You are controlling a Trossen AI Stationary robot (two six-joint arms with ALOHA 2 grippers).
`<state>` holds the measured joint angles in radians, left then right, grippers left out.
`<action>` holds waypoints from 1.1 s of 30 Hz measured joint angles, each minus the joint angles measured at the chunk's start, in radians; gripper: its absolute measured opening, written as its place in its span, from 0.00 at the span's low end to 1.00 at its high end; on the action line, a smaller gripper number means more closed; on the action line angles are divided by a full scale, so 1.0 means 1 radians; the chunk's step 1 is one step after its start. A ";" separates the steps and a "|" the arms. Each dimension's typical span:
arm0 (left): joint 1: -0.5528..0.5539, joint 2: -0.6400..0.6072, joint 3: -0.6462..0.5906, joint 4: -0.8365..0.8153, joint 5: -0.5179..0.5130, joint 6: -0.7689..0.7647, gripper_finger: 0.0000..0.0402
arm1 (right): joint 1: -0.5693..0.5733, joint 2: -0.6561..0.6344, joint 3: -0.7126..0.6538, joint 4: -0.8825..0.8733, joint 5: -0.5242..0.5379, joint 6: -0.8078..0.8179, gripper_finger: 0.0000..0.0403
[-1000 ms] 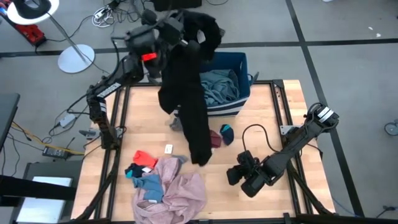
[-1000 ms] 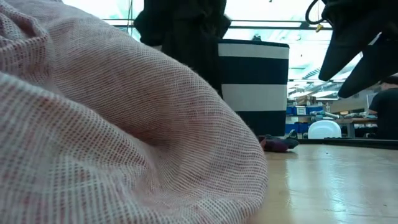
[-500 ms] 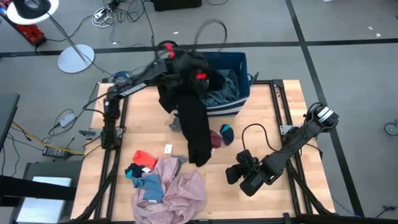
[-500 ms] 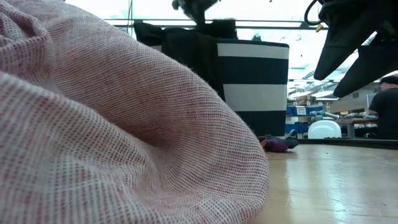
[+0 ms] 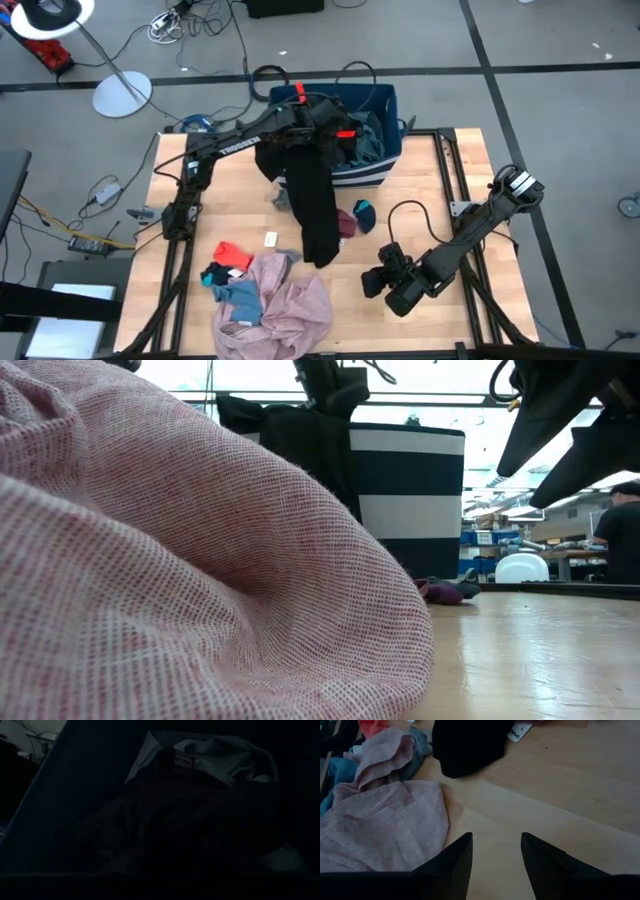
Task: Sort clothes
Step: Put the black pants into the blue bin
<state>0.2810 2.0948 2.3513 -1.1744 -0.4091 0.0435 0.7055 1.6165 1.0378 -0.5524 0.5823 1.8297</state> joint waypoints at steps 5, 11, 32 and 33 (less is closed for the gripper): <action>-0.015 -0.034 0.002 0.027 0.003 -0.024 0.43 | 0.001 0.000 0.000 0.011 -0.002 0.000 0.42; -0.037 -0.142 0.006 0.060 0.002 -0.045 0.43 | 0.001 0.000 0.000 0.017 -0.006 -0.025 0.42; -0.444 -0.248 -0.241 -0.137 -0.116 -0.686 0.42 | 0.010 0.000 0.000 0.078 -0.069 -0.151 0.42; -0.469 -0.252 -0.277 -0.135 -0.129 -0.723 0.42 | 0.013 0.000 0.000 0.082 -0.071 -0.155 0.42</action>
<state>-0.1882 1.8429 2.0739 -1.3096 -0.5381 -0.6793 0.7187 1.6165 1.0378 -0.4707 0.5112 1.6750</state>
